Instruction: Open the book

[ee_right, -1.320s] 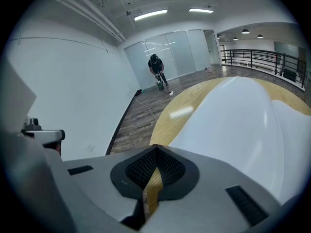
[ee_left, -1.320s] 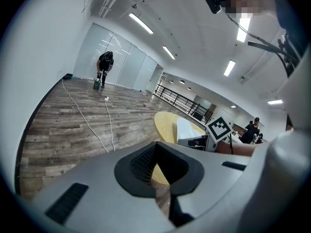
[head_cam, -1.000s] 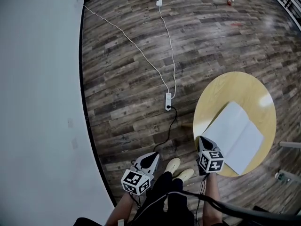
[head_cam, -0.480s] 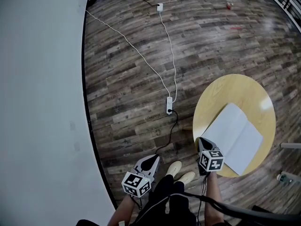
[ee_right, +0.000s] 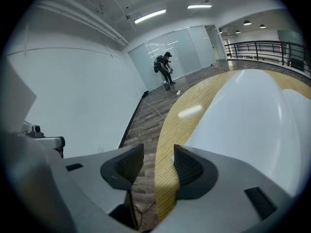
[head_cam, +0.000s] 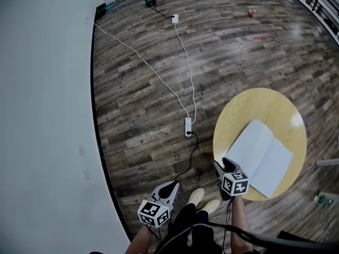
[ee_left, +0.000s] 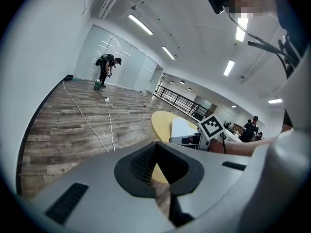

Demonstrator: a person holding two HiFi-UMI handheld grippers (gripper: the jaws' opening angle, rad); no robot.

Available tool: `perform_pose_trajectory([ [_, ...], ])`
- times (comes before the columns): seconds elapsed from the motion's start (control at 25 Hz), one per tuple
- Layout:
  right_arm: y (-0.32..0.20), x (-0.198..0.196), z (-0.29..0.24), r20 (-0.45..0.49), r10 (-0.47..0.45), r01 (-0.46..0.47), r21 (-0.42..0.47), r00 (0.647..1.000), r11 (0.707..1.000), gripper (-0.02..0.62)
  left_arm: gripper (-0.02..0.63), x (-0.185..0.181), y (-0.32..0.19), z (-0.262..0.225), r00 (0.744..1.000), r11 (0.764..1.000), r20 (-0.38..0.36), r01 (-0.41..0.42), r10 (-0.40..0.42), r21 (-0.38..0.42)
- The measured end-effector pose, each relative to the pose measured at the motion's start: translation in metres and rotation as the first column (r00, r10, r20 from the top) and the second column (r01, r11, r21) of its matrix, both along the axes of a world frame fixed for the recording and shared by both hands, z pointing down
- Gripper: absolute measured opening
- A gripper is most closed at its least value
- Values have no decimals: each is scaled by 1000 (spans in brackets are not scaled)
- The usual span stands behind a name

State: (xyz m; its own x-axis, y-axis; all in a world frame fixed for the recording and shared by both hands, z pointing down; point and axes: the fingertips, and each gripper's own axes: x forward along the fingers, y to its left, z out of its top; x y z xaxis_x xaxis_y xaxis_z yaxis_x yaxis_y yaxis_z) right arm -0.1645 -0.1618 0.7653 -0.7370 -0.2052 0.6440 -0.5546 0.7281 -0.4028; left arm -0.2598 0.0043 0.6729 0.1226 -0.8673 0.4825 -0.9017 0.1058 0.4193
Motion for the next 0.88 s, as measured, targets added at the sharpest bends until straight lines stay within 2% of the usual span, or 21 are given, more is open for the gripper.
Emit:
perform_pose_trajectory([
  [0.2, -3, -1, 1, 1, 0, 0, -2, 1000, 1000, 176, -2, 0, 1, -2, 1000, 1000, 8, 2, -2, 4],
  [0.44, -1, 2, -12, 47, 35, -34, -22, 998, 999, 176, -2, 1, 1, -9, 1000, 1000, 17, -8, 8, 11],
  [0.88, -5, 30, -43, 88, 90, -93, 26, 992, 995, 176, -2, 28, -16, -26, 996, 995, 33, -87, 85, 56],
])
